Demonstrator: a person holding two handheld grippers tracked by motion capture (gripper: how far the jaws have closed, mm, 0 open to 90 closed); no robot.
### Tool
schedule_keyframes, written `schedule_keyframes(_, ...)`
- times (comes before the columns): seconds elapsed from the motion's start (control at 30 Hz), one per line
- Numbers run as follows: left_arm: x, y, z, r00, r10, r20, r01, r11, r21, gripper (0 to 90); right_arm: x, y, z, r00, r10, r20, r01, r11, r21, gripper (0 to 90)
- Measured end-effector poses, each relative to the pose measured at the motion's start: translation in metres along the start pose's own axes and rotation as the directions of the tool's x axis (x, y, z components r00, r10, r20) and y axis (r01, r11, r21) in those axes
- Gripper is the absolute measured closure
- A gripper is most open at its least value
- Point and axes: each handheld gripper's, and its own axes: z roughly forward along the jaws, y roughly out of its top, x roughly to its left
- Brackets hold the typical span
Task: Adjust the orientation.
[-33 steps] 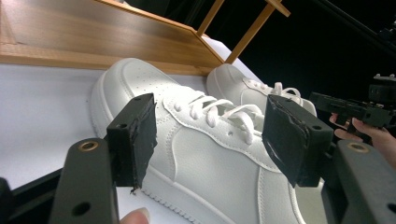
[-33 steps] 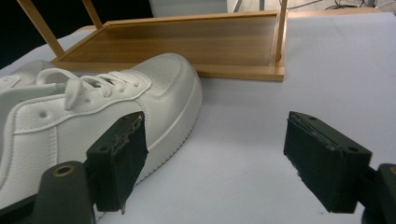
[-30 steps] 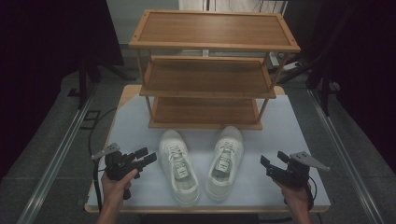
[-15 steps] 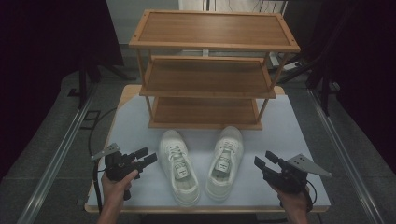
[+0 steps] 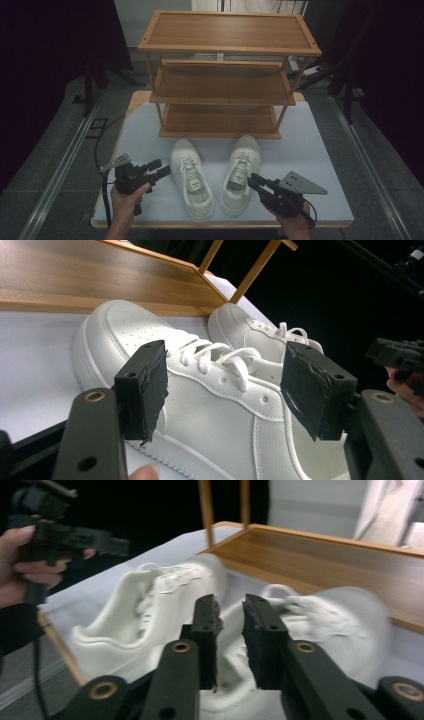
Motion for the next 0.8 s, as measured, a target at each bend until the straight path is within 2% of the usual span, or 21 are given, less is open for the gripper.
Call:
schedule_keyframes(0.07, 0.000, 0.000, 0.000, 1.0000, -0.001, 0.001, 0.001, 1.0000, 0.000, 35.5, 0.003, 0.000, 0.003, 0.9999, -0.007, -0.013, 0.007, 1.000, 0.005, 82.6)
schedule_keyframes(0.1, 0.000, 0.000, 0.000, 1.0000, -0.003, 0.004, 0.003, 1.0000, 0.002, 35.5, 0.010, -0.001, 0.008, 0.9991, -0.010, -0.041, 0.010, 1.000, 0.014, 87.8)
schedule_keyframes(0.13, 0.000, 0.000, 0.000, 1.0000, -0.003, 0.004, 0.003, 1.0000, 0.002, 35.5, 0.013, -0.002, 0.011, 0.9985, -0.011, -0.054, 0.012, 1.000, 0.020, 89.1)
schedule_keyframes(0.17, 0.000, 0.000, 0.001, 1.0000, -0.002, 0.002, 0.002, 1.0000, 0.005, 35.5, 0.013, -0.002, 0.011, 0.9985, -0.011, -0.054, 0.012, 1.000, 0.020, 89.1)
schedule_keyframes(0.2, -0.001, 0.000, 0.001, 1.0000, -0.003, 0.002, 0.003, 0.9999, 0.010, 35.6, 0.019, -0.004, 0.017, 0.9965, -0.019, -0.082, 0.022, 0.999, 0.038, 89.3)
schedule_keyframes(0.23, -0.001, 0.000, 0.001, 1.0000, -0.003, 0.002, 0.003, 0.9999, 0.010, 35.6, 0.019, -0.004, 0.017, 0.9965, -0.019, -0.082, 0.022, 0.999, 0.038, 89.3)
schedule_keyframes(0.27, -0.001, 0.000, 0.002, 1.0000, -0.002, 0.002, 0.002, 0.9999, 0.012, 35.7, 0.026, -0.007, 0.023, 0.9943, -0.027, -0.103, 0.034, 0.998, 0.061, 89.4)
schedule_keyframes(0.33, -0.001, -0.001, 0.003, 1.0000, -0.002, 0.004, 0.002, 0.9999, 0.016, 35.7, 0.029, -0.009, 0.026, 0.9930, -0.034, -0.113, 0.042, 0.996, 0.072, 89.4)
schedule_keyframes(0.47, -0.002, -0.002, 0.005, 1.0000, -0.001, 0.006, 0.000, 0.9997, 0.026, 35.7, 0.046, -0.018, 0.042, 0.9885, -0.063, -0.138, 0.082, 0.988, 0.132, 89.4)
schedule_keyframes(0.73, -0.001, -0.002, 0.005, 1.0000, -0.004, 0.009, 0.004, 0.9995, 0.033, 35.8, 0.067, -0.032, 0.063, 0.9847, -0.128, -0.118, 0.150, 0.968, 0.203, 89.3)
schedule_keyframes(0.8, -0.002, -0.002, 0.005, 0.9999, -0.003, 0.010, 0.003, 0.9995, 0.033, 35.8, 0.071, -0.034, 0.065, 0.9859, -0.144, -0.084, 0.159, 0.966, 0.205, 89.4)
